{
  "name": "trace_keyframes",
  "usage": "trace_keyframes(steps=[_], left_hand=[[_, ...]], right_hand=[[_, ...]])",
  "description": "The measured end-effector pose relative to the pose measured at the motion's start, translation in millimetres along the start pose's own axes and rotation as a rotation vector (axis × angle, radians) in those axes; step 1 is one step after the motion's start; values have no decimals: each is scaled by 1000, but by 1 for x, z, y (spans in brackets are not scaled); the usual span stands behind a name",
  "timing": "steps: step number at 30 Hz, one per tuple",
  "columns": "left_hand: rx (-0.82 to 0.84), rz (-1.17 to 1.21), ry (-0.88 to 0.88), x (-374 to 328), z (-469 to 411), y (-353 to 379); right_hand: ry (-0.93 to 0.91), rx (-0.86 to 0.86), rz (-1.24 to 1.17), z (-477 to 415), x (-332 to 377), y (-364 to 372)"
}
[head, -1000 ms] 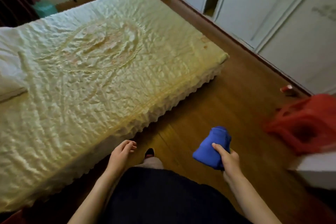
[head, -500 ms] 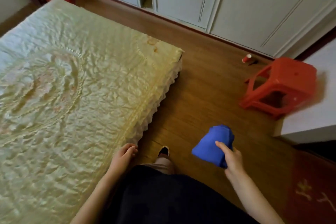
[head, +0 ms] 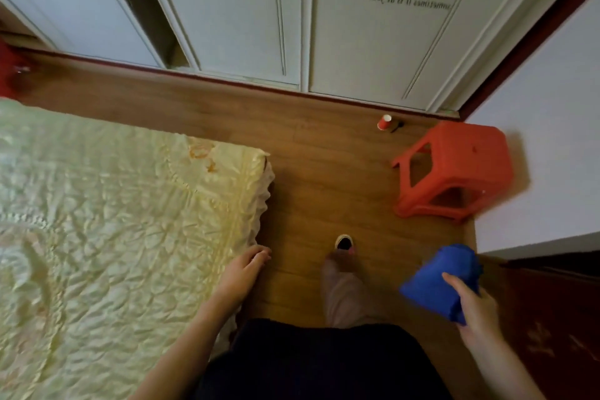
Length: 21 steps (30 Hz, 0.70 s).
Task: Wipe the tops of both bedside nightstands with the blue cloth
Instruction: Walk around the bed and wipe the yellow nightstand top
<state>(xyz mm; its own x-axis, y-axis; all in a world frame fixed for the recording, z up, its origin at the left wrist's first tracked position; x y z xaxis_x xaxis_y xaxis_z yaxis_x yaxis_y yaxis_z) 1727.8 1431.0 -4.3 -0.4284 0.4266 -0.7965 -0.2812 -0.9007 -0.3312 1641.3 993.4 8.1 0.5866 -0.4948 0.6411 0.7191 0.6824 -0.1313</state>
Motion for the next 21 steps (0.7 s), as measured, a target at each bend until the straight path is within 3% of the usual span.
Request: trace_keyframes(steps=[5, 11, 21], left_hand=[[-105, 107, -78, -49, -94, 10], [-296, 241, -203, -95, -168, -11], [-525, 398, -344, -113, -285, -73]], right_hand=[[-35, 54, 32, -76, 97, 73], [-80, 261, 183, -120, 215, 226], [-34, 623, 513, -171, 307, 511]])
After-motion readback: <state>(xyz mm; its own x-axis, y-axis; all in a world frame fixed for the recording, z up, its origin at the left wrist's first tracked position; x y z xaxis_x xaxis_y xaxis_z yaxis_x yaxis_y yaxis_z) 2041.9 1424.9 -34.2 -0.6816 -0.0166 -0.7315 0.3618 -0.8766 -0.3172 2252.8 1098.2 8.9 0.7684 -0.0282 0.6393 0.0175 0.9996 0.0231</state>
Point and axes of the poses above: each hand's wrist, its own z-axis away from the middle knuckle, its own y-axis out of the palm, x = y × z, the point moved 5 cm from there along -z, towards the middle knuckle, and after that the axes turned 4 degrees about y, right-handed, at the moved point
